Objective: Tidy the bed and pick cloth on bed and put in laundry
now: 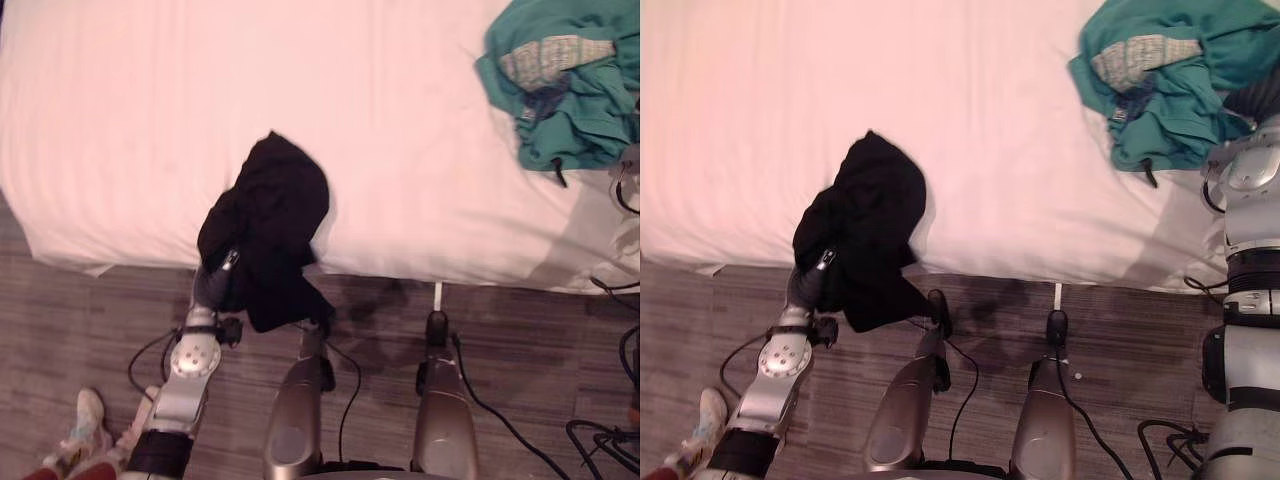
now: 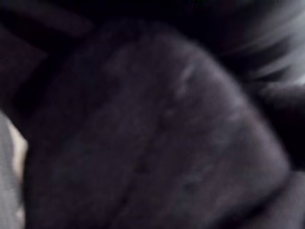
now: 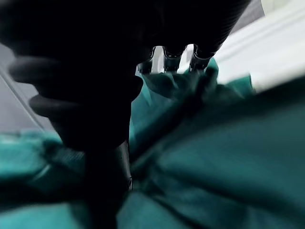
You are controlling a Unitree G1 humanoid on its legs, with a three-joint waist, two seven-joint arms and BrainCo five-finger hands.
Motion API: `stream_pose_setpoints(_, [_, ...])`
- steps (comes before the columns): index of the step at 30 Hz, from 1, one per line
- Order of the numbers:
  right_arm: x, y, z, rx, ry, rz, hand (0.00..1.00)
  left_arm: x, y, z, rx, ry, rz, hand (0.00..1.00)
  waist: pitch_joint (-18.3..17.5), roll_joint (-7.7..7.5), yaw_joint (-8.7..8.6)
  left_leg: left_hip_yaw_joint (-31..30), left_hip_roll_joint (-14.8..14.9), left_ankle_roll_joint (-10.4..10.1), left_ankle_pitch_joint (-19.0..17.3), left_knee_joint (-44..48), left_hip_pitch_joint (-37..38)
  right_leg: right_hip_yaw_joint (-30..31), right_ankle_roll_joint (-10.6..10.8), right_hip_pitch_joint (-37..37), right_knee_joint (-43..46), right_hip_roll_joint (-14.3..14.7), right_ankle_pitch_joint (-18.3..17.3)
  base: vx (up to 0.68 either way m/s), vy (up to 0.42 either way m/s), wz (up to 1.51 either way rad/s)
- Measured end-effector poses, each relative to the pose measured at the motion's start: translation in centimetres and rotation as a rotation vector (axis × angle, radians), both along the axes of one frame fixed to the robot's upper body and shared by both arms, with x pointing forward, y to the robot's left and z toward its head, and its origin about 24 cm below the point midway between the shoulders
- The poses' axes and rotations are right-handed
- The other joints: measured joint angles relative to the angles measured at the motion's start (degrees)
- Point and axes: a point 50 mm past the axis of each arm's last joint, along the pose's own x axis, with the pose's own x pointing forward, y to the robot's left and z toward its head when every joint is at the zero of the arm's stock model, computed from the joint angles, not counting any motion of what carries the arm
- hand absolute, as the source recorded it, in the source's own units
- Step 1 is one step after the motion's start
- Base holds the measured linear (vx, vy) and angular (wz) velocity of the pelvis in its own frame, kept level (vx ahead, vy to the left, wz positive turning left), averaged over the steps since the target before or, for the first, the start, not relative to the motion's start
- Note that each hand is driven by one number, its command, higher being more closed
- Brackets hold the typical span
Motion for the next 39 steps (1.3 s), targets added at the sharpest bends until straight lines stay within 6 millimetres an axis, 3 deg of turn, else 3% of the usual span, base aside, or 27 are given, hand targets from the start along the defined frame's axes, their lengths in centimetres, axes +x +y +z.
stream_pose_setpoints(2, [-0.2,-1.4,-1.2,0.078,0.042,-0.027,1.0,-0.6,0.3,-0.8,-0.028,0.042,0.014,1.0,0.0,0.04,0.66,-1.0,-0.4,-0.3,-0.3,0.0,-0.4,-1.0,0.0,-0.8,2.8,-0.6,-1.6,-0.04,-0.04,0.32])
stream_pose_setpoints(5, [-0.8,-3.2,-1.5,0.148,0.077,-0.045,1.0,-0.6,0.2,-0.9,-0.054,0.048,0.013,1.0,0.0,0.04,0.99,-2.0,-1.3,-0.1,-0.1,0.0,-0.3,-1.4,0.4,-0.9,4.7,-1.6,-2.6,-0.01,-0.023,0.21])
stream_pose_setpoints(8, [-1.1,-3.9,-2.2,0.219,0.079,-0.038,1.0,-0.6,-0.3,-0.9,-0.081,0.048,-0.004,1.0,0.0,0.02,0.87,-2.2,-1.9,0.8,0.6,0.0,0.6,-1.5,0.4,-0.1,5.5,-2.2,-3.0,0.03,-0.023,0.1])
stream_pose_setpoints(10, [-1.2,-3.9,-3.8,0.293,0.072,-0.012,1.0,-0.6,-1.0,-1.2,-0.117,0.048,-0.006,1.0,0.0,-0.07,0.82,-2.2,-2.0,0.8,0.7,0.1,2.6,-1.6,0.4,2.0,5.5,-2.3,-3.0,0.05,-0.044,0.06])
stream_pose_setpoints(12, [-1.1,-2.6,-7.7,0.387,0.088,0.046,1.0,-0.9,-1.7,-1.1,-0.142,0.044,-0.033,1.0,-0.5,-1.09,0.12,-2.3,-1.9,0.6,0.4,0.0,5.8,-2.2,0.2,5.5,5.4,-2.3,-3.7,0.06,-0.086,0.06])
stream_pose_setpoints(13, [-1.0,-2.1,-8.6,0.406,0.092,0.066,1.0,-1.0,-1.7,-1.1,-0.144,0.043,-0.034,1.0,-0.8,-1.62,-0.27,-2.3,-1.9,0.4,0.3,0.0,6.3,-2.3,0.3,6.1,5.4,-2.3,-4.2,0.03,-0.093,0.02])
stream_pose_setpoints(14, [-1.2,-0.9,-10.9,0.448,0.109,0.109,1.0,-1.3,-1.7,-1.3,-0.145,0.054,-0.04,1.0,-1.6,-2.73,-0.74,-2.2,-1.7,0.1,0.0,0.0,7.2,-2.2,0.0,6.9,5.3,-2.1,-4.6,0.01,-0.078,-0.09])
stream_pose_setpoints(15, [-2.1,0.8,-14.7,0.519,0.147,0.166,1.0,-1.7,-1.7,-1.9,-0.146,0.094,-0.059,1.0,-3.9,-4.21,-0.95,-1.6,-1.1,-0.1,-0.9,0.0,7.9,-2.1,0.1,7.9,4.4,-1.5,-4.7,0.02,-0.076,-0.16])
stream_pose_setpoints(17, [-3.5,2.4,-18.4,0.609,0.184,0.206,1.0,-2.2,-1.6,-2.6,-0.147,0.135,-0.066,1.0,-5.8,-5.91,-1.26,-1.0,-0.9,-0.1,-1.6,0.0,9.4,-1.7,0.1,9.4,3.4,-1.2,-4.7,0.07,-0.057,-0.2])
stream_pose_setpoints(20, [-8.6,5.9,-26.3,0.848,0.271,0.216,1.0,-3.7,-1.3,-4.7,-0.142,0.253,-0.059,1.0,-10.6,-9.27,-2.58,0.6,-0.9,0.1,-3.0,0.0,12.6,-0.7,0.1,12.8,0.8,-1.1,-4.7,0.11,-0.027,-0.22])
stream_pose_setpoints(22, [-11.8,7.7,-30.0,0.968,0.343,0.184,1.0,-4.5,-1.0,-5.6,-0.167,0.298,-0.032,1.0,-12.9,-11.01,-3.63,1.7,-0.8,-0.3,-3.7,0.0,14.2,0.3,0.3,14.2,-0.5,-0.9,-4.6,0.12,-0.012,-0.27])
stream_pose_setpoints(25, [-16.2,9.2,-33.6,1.081,0.439,0.112,1.0,-4.8,-1.5,-6.6,-0.204,0.344,-0.023,1.0,-14.5,-11.19,-4.14,3.2,-0.6,-0.1,-4.2,0.0,16.5,1.4,0.5,16.5,-2.8,-0.6,-3.6,0.05,0.006,-0.28])
stream_pose_setpoints(28, [-18.5,10.2,-35.2,1.143,0.473,0.058,1.0,-5.2,-1.9,-7.4,-0.247,0.368,0.0,1.0,-15.7,-10.25,-4.44,4.8,0.2,-0.1,-4.6,0.0,17.8,2.7,0.2,17.8,-5.1,0.2,-2.3,-0.02,0.015,-0.31])
stream_pose_setpoints(31, [-19.5,12.5,-36.3,1.199,0.522,0.075,1.0,-6.6,-2.3,-8.6,-0.306,0.409,0.054,1.0,-17.1,-9.46,-4.35,5.9,1.2,-0.5,-5.4,-0.4,18.9,3.5,-0.3,18.6,-6.5,1.2,-1.5,-0.07,0.0,-0.21])
stream_pose_setpoints(35, [-17.9,15.2,-36.3,1.192,0.569,0.171,1.0,-7.6,-3.5,-10.1,-0.404,0.459,0.122,1.0,-18.1,-8.29,-3.64,3.6,1.1,-0.3,-5.3,0.0,16.1,1.6,0.0,18.1,-6.3,1.2,-1.3,-0.08,0.001,0.31])
stream_pose_setpoints(37, [-16.7,15.8,-35.8,1.17,0.549,0.185,1.0,-7.6,-3.9,-10.2,-0.449,0.45,0.162,1.0,-18.6,-7.06,-3.67,-1.4,1.1,-0.2,-5.0,0.6,10.9,-5.5,-0.2,18.0,-5.3,1.2,-1.4,-0.02,-0.014,1.81])
stream_pose_setpoints(38, [-16.3,15.3,-35.4,1.154,0.522,0.161,1.0,-7.4,-3.9,-10.1,-0.464,0.44,0.18,1.0,-19.2,-6.36,-3.37,1.0,1.2,5.3,-8.9,0.3,8.7,-12.3,-0.8,19.2,-5.6,0.5,-1.4,0.01,-0.033,2.47])
stream_pose_setpoints(39, [-16.0,15.0,-35.2,1.155,0.494,0.138,1.0,-6.9,-3.8,-10.0,-0.458,0.433,0.182,1.0,-18.7,-7.68,-3.28,8.5,0.8,9.9,-11.7,2.0,7.9,-16.0,-0.6,21.1,-6.7,-1.4,-1.3,0.05,0.0,2.47])
